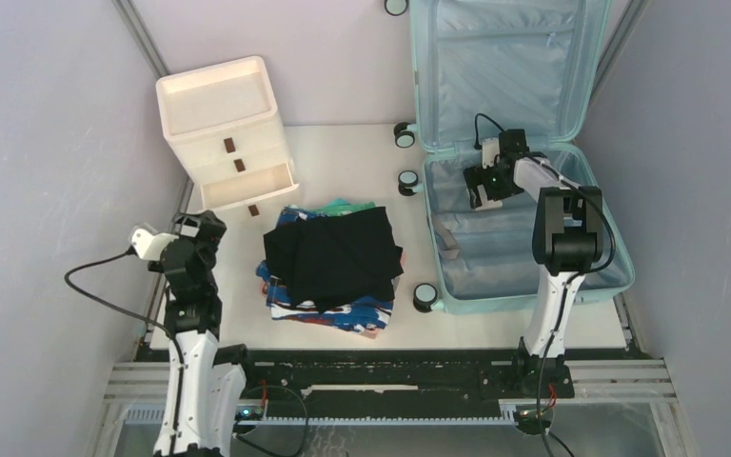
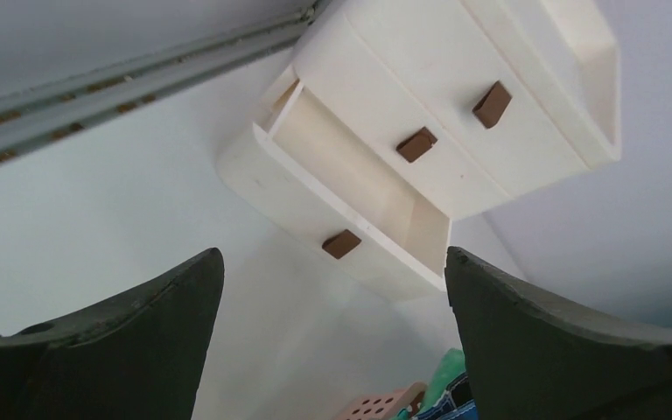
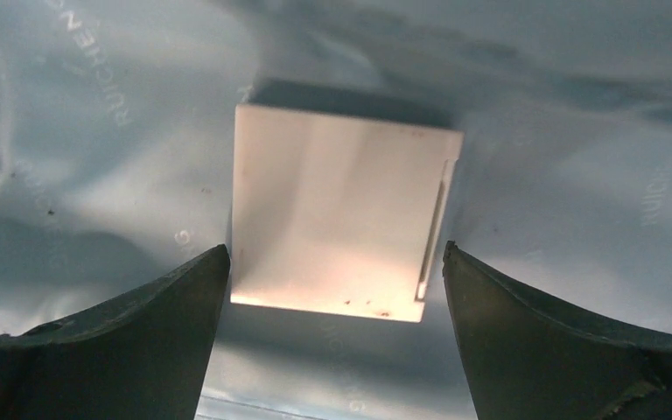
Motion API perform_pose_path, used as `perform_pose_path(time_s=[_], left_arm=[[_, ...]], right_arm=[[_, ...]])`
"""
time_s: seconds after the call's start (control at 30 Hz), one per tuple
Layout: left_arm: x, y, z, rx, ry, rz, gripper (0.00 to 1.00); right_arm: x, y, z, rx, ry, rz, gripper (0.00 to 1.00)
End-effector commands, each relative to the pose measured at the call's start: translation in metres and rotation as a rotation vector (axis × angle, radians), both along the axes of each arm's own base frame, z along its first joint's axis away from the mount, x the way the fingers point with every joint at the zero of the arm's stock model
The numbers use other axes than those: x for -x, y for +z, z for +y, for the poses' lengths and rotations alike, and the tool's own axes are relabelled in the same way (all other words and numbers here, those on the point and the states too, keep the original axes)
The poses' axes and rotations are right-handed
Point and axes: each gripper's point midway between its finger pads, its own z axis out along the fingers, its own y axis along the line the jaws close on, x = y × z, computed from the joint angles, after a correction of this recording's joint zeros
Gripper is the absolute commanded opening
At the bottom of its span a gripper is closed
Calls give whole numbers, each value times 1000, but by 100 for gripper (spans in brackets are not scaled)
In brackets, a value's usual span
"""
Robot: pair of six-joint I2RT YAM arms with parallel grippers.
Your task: Open, take out, and arrange the luggage
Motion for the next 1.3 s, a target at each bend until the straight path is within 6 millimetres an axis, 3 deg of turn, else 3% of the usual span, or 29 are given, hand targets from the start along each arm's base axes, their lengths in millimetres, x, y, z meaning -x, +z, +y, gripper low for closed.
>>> perform_pose_path(time_s=[0.0, 0.17, 0.3, 0.43, 0.53, 0.67, 0.8, 1.0, 1.27], left_arm=[[12, 42, 12, -97, 37, -34, 100], [2, 65, -5, -85, -64, -77, 100], [-8, 87, -20, -81, -156, -111, 100], [-20, 113, -43, -73, -286, -170, 100], [-29, 131, -71, -51, -427, -223, 99], [-41, 160, -114, -55, -577, -306, 99], [-54, 177, -167, -22, -732, -359, 98], [-74, 187, -222, 15, -851, -369, 98], [-92, 192, -287, 95, -995, -365, 97]], right_arm=[[-17, 8, -5, 20, -50, -18, 100], [-16, 0, -7, 33, -55, 25, 98], [-12, -5, 5, 55, -15, 45, 85], [-8, -4, 8, 44, -3, 43, 63], [-11, 8, 10, -6, -10, -3, 45], [-12, 35, 18, -100, 21, -78, 29], [-14, 77, 20, -204, 51, -178, 19], [-3, 125, 39, -349, 131, -261, 8], [20, 187, 71, -520, 280, -364, 3]])
